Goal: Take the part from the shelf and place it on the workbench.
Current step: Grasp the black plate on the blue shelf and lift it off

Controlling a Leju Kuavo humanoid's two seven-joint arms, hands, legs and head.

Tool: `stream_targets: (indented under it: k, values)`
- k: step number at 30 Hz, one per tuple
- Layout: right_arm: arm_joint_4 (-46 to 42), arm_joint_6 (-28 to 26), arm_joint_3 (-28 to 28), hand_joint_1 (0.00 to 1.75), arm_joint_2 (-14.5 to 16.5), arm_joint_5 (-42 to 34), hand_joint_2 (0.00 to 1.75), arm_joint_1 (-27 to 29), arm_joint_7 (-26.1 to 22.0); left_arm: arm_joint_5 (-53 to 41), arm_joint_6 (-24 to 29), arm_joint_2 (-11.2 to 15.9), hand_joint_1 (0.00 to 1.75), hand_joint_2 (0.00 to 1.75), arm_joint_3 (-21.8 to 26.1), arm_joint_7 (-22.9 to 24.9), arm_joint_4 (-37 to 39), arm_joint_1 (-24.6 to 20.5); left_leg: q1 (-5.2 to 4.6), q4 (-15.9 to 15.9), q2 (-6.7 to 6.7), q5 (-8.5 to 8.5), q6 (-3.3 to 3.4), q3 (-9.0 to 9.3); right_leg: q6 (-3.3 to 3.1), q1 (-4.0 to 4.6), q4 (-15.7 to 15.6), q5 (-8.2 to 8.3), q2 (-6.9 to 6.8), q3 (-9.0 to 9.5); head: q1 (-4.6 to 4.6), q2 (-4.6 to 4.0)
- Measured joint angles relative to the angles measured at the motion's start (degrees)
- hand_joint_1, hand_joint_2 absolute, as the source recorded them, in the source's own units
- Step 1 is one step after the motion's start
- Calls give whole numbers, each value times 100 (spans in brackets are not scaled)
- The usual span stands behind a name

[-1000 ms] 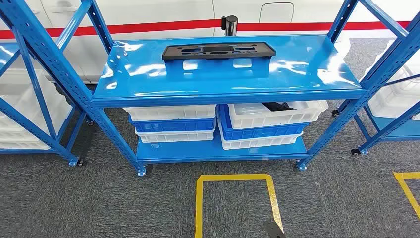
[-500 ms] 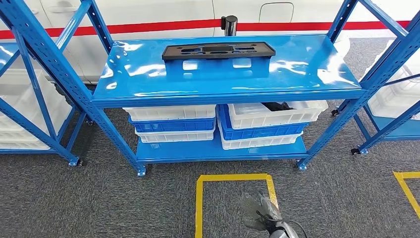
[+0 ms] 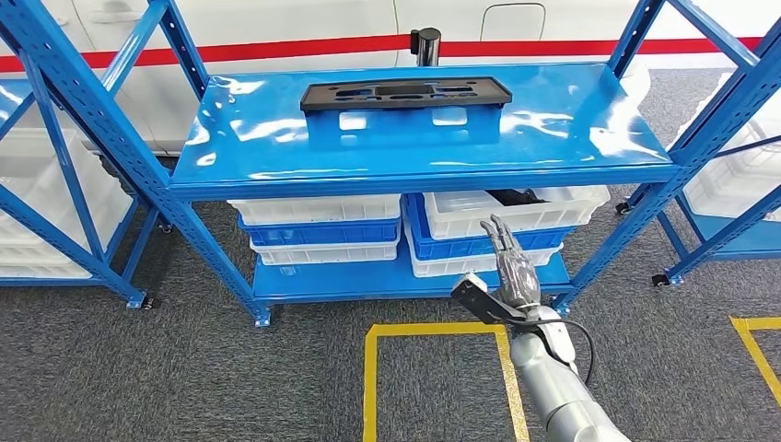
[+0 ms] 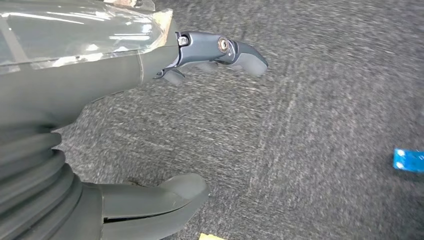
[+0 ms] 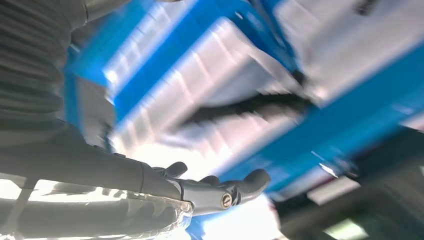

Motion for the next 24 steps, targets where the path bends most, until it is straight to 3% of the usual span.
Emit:
stream_targets:
  k: [8, 12, 24]
  values:
    - [-1847, 601, 738, 0, -249, 205, 175, 44, 490, -306, -67, -34, 0, 175, -205, -8, 0, -163, 0, -1, 0, 0, 0, -1, 0, 1, 1, 0, 1, 0, 2, 0]
    - [-2478, 990, 1024, 0, -435, 324, 175, -230, 870, -431, -162, -43, 0, 175, -318, 53, 0, -255, -1, 0, 4, 1, 1, -2, 3, 1, 2, 2, 5, 2, 2, 0]
    - [-2506, 2104, 1852, 0, -486, -159, 175, -2668, 1880, -644, -347, -28, 0, 175, -428, 367, 1, -388, -2, 2, 5, 6, 7, -5, 4, 0, 4, 3, 8, 0, 2, 0]
